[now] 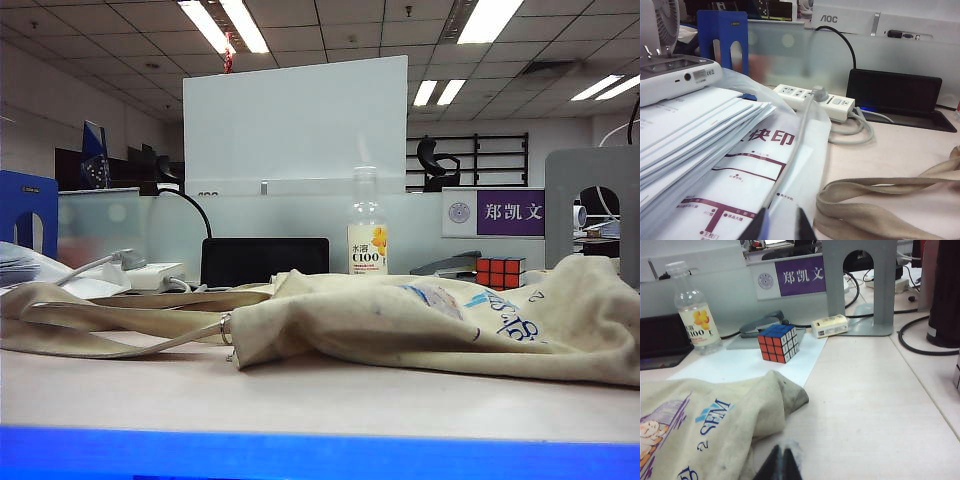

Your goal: Take the glasses case out of the canvas bag and put it on the table.

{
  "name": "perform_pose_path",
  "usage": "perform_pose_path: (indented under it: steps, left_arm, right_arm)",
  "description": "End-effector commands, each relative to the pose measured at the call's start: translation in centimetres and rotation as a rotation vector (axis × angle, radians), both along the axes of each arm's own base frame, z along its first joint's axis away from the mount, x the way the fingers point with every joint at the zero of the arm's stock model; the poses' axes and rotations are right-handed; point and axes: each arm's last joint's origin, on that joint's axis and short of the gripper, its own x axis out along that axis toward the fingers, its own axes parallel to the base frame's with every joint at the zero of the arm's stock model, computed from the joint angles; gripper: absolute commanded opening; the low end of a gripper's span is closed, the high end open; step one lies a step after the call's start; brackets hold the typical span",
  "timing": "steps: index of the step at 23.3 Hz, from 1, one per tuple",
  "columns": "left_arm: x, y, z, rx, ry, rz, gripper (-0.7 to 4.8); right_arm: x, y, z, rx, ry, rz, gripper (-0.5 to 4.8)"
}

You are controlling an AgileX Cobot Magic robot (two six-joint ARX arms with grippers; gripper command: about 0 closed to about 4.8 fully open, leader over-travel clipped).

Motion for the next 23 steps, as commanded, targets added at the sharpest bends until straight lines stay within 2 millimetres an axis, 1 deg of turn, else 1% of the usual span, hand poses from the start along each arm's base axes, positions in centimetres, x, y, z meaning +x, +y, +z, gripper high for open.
perform_pose_path:
  steps: [1, 3, 7, 12, 14, 16, 19, 22, 23]
  left_arm:
    - [0.0, 0.0, 0.1, 0.000, -0.009, -0.003, 0.80]
    - [0.0, 0.0, 0.1, 0.001, -0.009, -0.002, 0.80]
    - [0.0, 0.0, 0.1, 0.007, -0.009, -0.002, 0.80]
    - [0.0, 0.0, 0.1, 0.007, -0.009, -0.002, 0.80]
    - [0.0, 0.0, 0.1, 0.006, -0.008, -0.002, 0.80]
    - [0.0, 0.0, 0.1, 0.002, -0.006, -0.002, 0.80]
    - [0.0, 0.0, -0.2, -0.017, 0.026, -0.003, 0.80]
    - [0.0, 0.0, -0.7, -0.035, 0.069, -0.003, 0.80]
    - [0.0, 0.0, -0.8, -0.049, 0.080, -0.002, 0.80]
  right_arm:
    - [0.0, 0.0, 0.0, 0.021, -0.019, 0.005, -0.05]
    - [0.0, 0.0, 0.0, 0.068, -0.020, 0.004, -0.06]
    - [0.0, 0.1, 0.0, 0.073, -0.022, 0.024, -0.05]
    - [0.0, 0.4, 0.4, 0.075, -0.046, 0.121, -0.06]
    - [-0.2, 0.6, 1.0, 0.094, -0.047, 0.174, -0.06]
    - [-0.5, 0.7, 2.1, 0.100, -0.038, 0.225, -0.06]
    - [-1.0, 1.0, 4.6, 0.059, 0.002, 0.295, -0.06]
    - [-1.1, 1.1, 8.1, 0.045, 0.020, 0.332, -0.06]
    - [-0.9, 1.2, 9.6, 0.046, 0.030, 0.347, -0.06]
